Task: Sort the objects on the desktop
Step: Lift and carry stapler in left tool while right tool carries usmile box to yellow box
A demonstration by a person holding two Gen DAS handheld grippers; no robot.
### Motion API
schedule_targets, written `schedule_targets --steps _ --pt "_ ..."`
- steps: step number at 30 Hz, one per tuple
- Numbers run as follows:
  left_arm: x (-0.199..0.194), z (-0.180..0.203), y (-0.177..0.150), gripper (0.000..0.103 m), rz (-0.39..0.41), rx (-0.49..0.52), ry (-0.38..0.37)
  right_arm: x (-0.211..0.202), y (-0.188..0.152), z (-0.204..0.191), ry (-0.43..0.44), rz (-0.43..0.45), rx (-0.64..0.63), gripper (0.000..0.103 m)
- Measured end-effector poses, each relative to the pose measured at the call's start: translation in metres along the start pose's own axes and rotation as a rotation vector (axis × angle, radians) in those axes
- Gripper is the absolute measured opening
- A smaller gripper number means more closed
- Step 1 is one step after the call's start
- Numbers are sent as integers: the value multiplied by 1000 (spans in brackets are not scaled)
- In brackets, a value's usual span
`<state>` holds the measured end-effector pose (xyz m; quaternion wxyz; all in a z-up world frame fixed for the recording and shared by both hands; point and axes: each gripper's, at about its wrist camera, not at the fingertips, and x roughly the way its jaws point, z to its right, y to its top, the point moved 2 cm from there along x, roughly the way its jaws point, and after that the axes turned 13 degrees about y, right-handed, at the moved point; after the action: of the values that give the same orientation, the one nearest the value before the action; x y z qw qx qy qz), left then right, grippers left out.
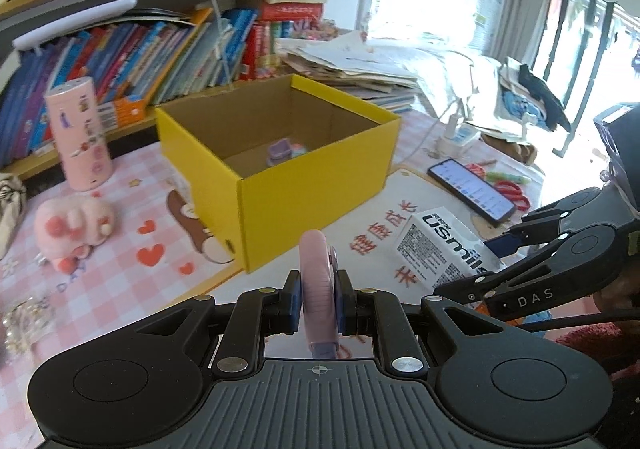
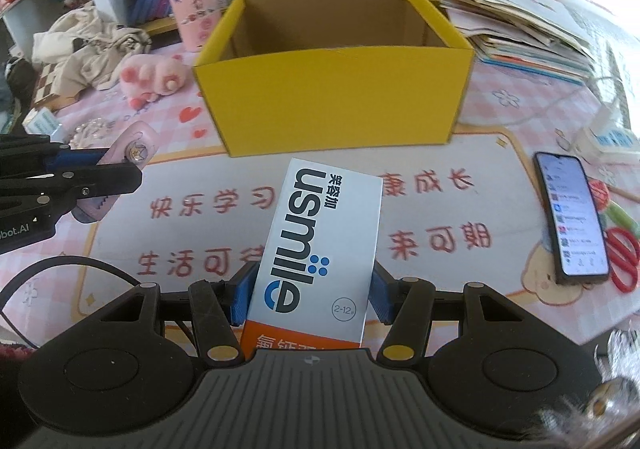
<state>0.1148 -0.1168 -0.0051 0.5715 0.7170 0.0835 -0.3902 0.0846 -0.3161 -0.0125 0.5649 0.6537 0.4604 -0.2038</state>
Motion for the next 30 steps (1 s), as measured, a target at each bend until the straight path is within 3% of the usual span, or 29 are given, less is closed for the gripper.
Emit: schedule_targets --steps 15,30 --pt "18 22 31 15 27 8 -57 -15 17 22 -7 25 -25 54" --pt "35 37 91 15 112 6 34 -31 103 43 146 132 -191 54"
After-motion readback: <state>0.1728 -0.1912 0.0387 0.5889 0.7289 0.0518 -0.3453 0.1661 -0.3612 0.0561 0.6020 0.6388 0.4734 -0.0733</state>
